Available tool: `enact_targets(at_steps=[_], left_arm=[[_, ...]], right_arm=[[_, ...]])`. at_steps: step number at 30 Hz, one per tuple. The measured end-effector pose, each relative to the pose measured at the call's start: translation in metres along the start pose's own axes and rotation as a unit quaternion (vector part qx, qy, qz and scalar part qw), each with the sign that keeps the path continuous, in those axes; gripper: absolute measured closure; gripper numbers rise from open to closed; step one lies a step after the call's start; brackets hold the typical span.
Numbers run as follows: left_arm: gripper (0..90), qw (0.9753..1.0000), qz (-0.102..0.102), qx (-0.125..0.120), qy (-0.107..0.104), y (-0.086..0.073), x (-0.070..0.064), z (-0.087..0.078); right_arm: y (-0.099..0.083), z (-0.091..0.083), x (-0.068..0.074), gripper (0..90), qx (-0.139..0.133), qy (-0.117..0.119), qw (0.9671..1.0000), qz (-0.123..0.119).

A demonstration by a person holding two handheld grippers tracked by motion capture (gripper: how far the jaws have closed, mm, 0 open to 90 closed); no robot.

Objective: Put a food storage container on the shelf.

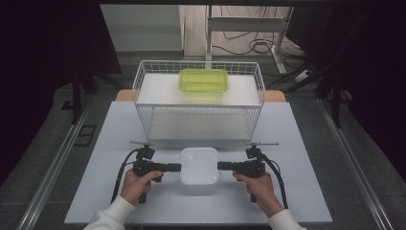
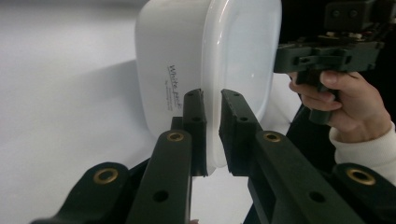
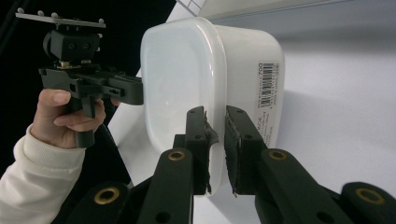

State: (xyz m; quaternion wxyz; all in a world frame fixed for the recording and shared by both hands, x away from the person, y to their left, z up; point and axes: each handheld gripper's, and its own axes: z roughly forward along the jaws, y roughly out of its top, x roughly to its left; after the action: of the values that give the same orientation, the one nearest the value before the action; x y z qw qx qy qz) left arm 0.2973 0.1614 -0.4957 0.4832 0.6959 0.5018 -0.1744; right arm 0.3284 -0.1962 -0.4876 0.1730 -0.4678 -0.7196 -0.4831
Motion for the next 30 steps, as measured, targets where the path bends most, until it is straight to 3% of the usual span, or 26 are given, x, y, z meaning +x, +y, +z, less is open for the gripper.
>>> enact_targets(at_steps=[21,30], left_arm=[[80.9,0.9999,0.014,-0.008,-0.005,0.004,-0.007,-0.006],[80.9,0.9994,0.030,-0.017,-0.006,0.006,-0.016,-0.012]], right_arm=[[0.004,-0.006,0.007,79.9,-0.010,0.011,0.9996,-0.024],[0.007,-0.012,0.014,80.0,-0.019,0.019,0.9988,-0.041]])
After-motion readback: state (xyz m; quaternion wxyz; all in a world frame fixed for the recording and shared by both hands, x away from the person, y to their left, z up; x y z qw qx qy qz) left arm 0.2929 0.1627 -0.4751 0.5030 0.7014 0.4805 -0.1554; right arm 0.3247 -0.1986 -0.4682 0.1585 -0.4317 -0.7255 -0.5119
